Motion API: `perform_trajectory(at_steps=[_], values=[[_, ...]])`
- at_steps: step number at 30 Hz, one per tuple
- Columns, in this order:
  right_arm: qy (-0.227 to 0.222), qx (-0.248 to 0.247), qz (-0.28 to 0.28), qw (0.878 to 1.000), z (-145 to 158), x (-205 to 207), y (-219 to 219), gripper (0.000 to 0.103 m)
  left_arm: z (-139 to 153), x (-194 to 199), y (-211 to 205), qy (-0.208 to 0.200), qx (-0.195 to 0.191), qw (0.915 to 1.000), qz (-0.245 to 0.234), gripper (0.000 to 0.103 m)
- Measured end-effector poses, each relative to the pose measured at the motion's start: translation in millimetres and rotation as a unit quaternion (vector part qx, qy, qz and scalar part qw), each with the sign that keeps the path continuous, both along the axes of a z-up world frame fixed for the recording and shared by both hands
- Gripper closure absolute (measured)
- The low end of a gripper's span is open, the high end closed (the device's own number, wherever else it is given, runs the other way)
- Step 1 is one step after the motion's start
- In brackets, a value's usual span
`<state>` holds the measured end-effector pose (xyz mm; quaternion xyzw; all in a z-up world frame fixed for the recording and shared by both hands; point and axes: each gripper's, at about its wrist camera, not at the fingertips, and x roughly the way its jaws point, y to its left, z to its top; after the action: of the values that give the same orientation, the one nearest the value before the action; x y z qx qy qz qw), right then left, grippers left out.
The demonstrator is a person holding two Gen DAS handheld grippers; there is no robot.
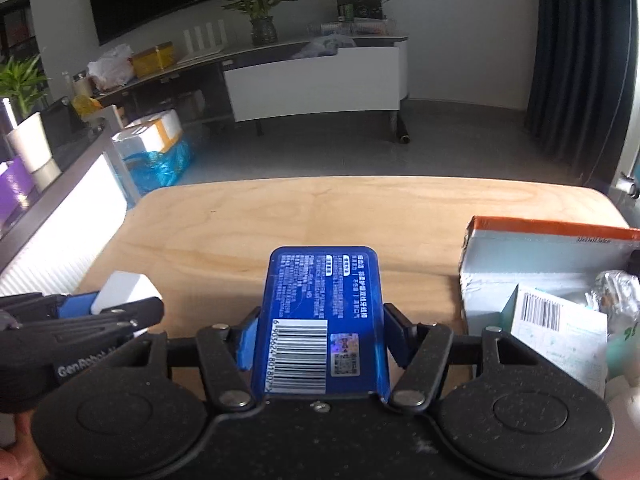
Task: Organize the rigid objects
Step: 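Lift the blue box and white plug and move them toward the tray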
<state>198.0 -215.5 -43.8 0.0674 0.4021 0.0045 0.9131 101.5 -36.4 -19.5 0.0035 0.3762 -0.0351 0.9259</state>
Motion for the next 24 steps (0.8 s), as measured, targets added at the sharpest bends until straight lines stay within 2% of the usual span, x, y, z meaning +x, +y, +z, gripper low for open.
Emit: perform_trajectory(at_steps=[10, 24], values=[[-0.009, 0.007, 0.028, 1.000, 31.3, -48.6, 11.2, 0.029, 14.1, -44.3, 1.0, 0.005, -0.007, 0.9997, 0.024, 0.061], [-0.018, 0.011, 0.032, 0.999, 54.5, -118.8, 11.0, 0.029, 33.3, -102.7, -8.6, -0.006, -0.008, 0.9994, 0.032, 0.061]])
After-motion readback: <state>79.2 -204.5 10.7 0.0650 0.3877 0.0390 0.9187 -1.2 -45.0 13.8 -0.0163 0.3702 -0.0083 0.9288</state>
